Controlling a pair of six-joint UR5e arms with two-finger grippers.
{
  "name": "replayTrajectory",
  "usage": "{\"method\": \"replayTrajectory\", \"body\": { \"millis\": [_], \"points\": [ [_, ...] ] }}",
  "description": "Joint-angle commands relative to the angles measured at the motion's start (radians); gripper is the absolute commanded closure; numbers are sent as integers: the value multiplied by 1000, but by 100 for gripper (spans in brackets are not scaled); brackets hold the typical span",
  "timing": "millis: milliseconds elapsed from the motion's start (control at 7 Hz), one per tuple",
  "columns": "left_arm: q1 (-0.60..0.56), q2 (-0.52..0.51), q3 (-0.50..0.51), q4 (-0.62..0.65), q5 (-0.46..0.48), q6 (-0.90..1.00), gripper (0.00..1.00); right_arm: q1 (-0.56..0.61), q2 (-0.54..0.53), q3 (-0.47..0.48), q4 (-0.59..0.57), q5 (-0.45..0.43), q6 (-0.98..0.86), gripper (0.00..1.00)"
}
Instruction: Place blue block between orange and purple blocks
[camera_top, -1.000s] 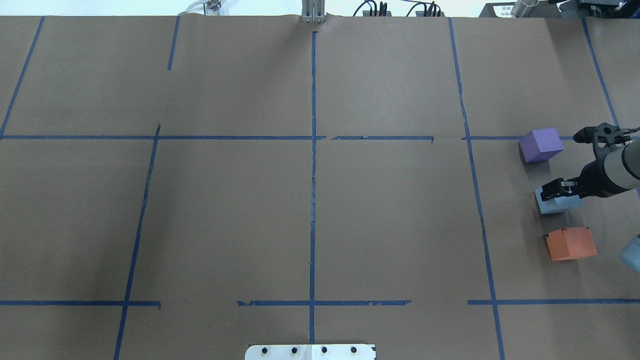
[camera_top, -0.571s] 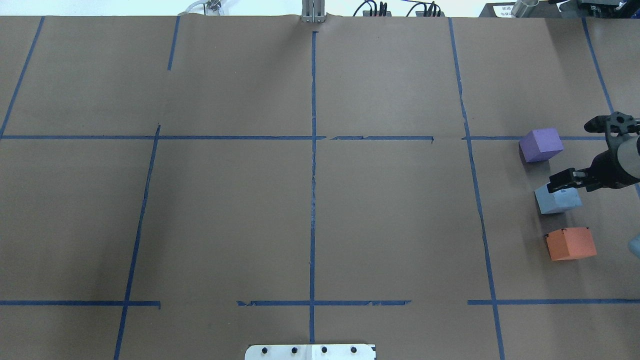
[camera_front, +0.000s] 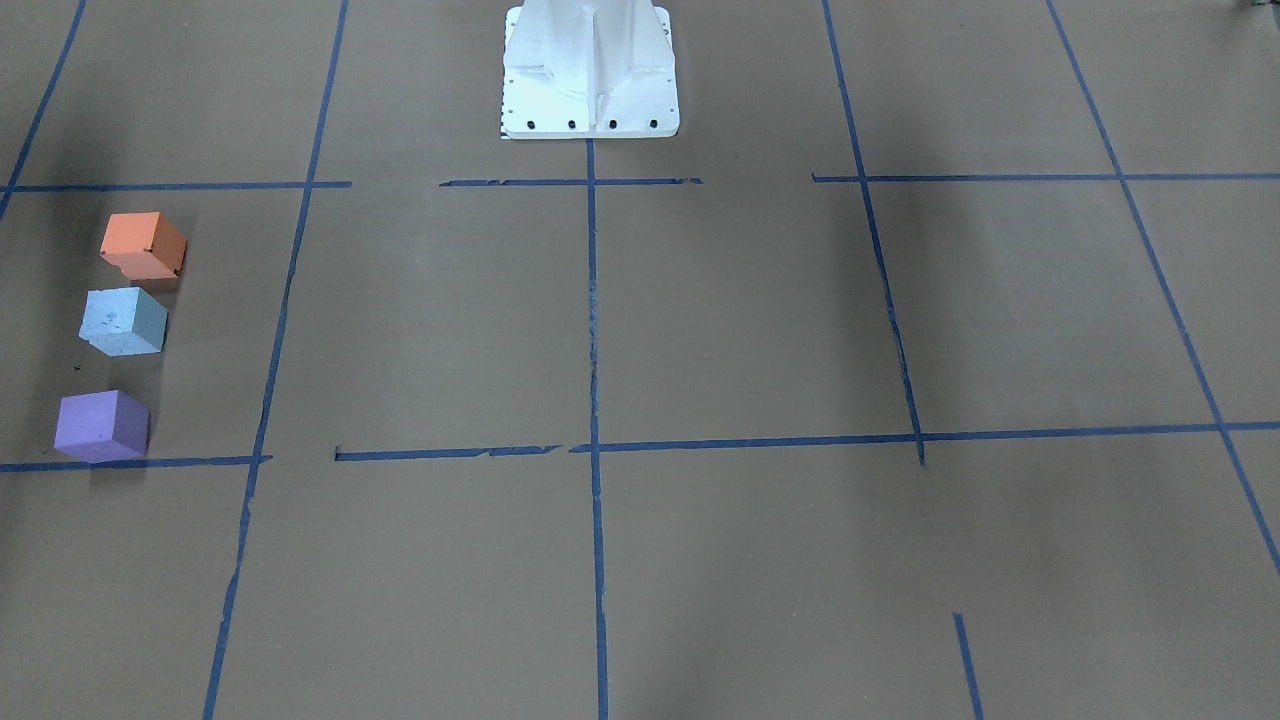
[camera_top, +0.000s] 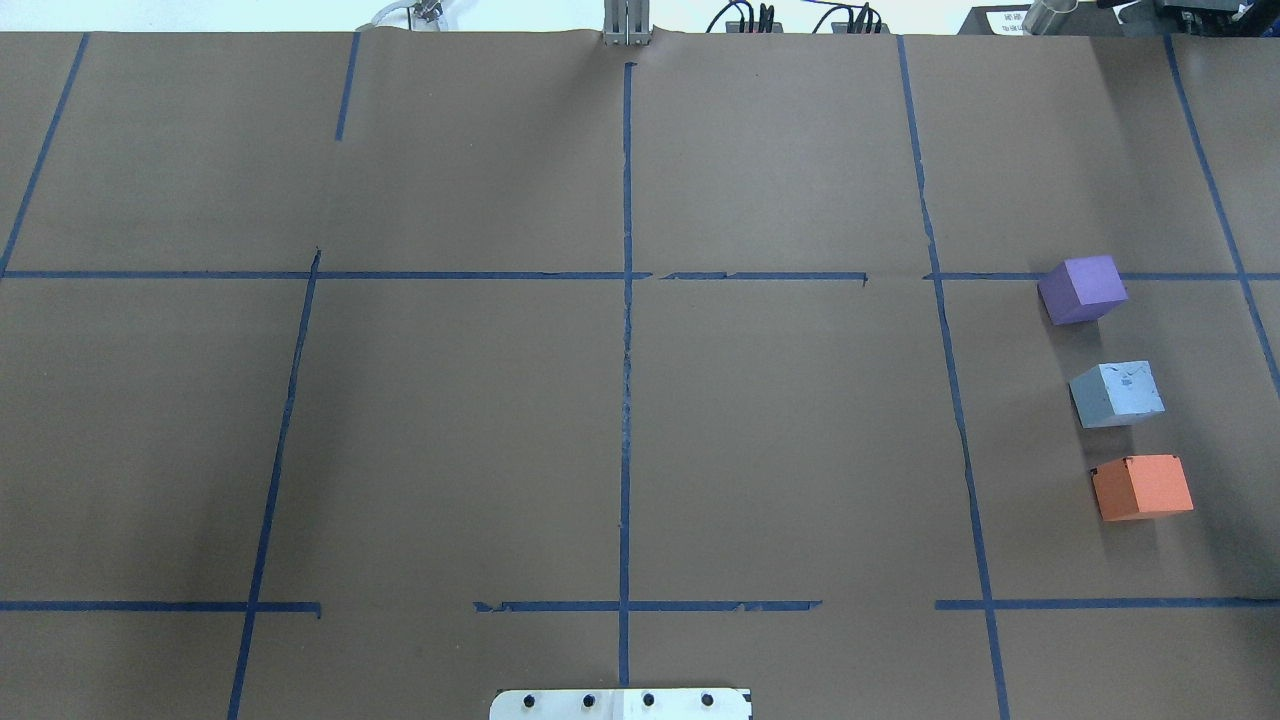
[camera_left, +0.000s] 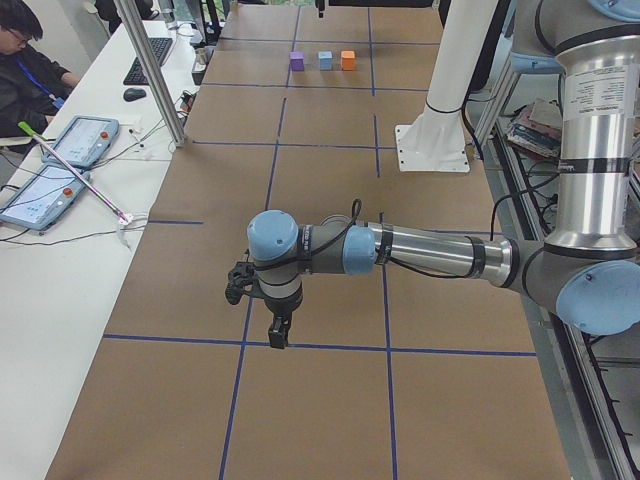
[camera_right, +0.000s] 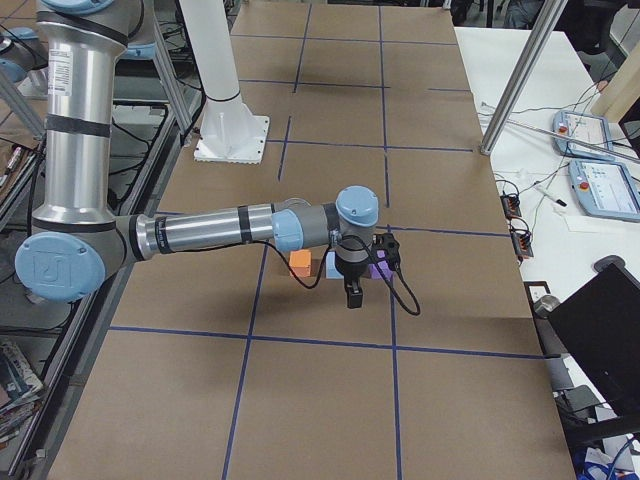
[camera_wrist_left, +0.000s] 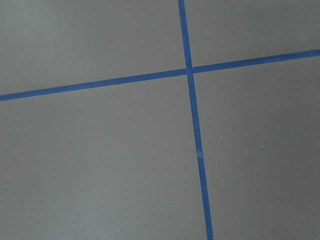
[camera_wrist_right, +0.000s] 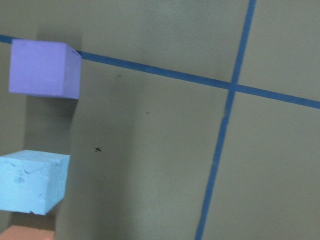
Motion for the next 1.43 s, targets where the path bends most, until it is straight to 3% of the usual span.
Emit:
{"method": "replayTrajectory", "body": {
  "millis": [0, 571, 1286],
  "points": [
    [0, 1, 2, -14, 0, 1, 0, 132, -62, 13, -82, 27, -168, 0],
    [2, 3, 44, -13, 2, -2, 0, 129, -56, 15, -76, 30, -108, 0],
    [8, 27, 22, 1, 8, 2, 0, 128, -58, 13, -68, 29, -113, 0]
  ]
}}
